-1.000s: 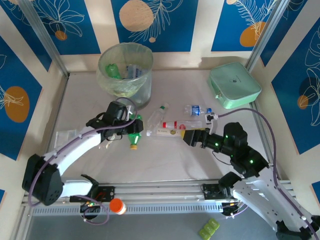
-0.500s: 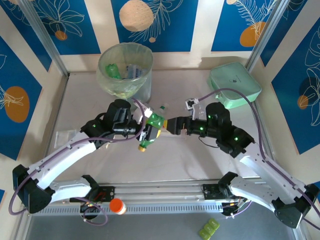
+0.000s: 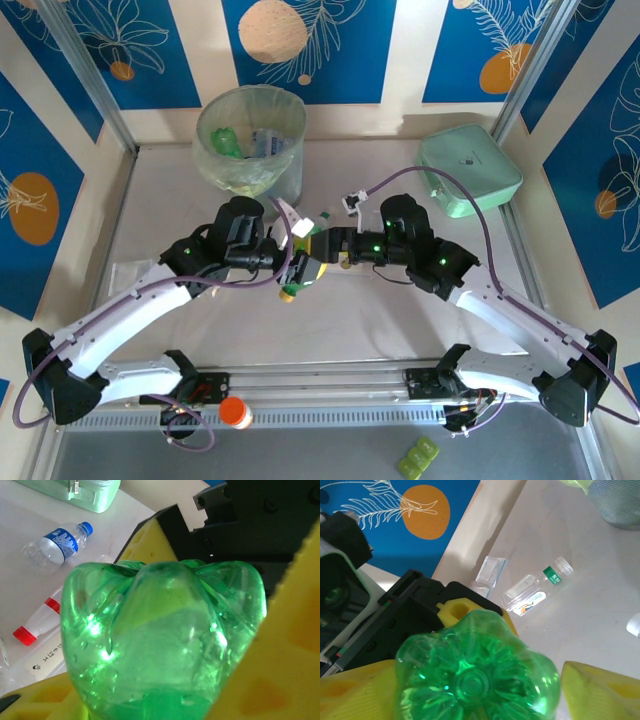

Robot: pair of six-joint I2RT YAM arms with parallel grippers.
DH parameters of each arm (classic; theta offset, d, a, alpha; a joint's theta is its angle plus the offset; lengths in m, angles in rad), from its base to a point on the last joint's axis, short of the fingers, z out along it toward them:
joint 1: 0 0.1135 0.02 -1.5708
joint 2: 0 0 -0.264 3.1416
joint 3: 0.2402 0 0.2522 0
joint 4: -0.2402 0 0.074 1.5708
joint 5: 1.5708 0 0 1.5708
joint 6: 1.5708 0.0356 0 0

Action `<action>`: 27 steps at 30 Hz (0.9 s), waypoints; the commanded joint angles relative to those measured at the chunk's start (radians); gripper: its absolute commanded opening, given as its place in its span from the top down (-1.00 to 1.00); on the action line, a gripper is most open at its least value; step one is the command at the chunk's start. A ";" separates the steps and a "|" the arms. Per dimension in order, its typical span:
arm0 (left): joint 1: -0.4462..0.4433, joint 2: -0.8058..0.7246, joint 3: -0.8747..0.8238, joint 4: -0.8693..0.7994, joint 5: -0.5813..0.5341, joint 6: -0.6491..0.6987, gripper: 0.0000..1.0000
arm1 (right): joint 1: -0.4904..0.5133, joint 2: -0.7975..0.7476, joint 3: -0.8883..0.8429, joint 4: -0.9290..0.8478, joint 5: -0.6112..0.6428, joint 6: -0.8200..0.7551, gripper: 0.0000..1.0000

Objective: Put the plastic bottles in the bin

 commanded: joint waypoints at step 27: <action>-0.031 -0.012 -0.038 0.073 0.135 -0.010 -0.62 | -0.046 -0.185 -0.115 0.079 0.039 0.095 -0.22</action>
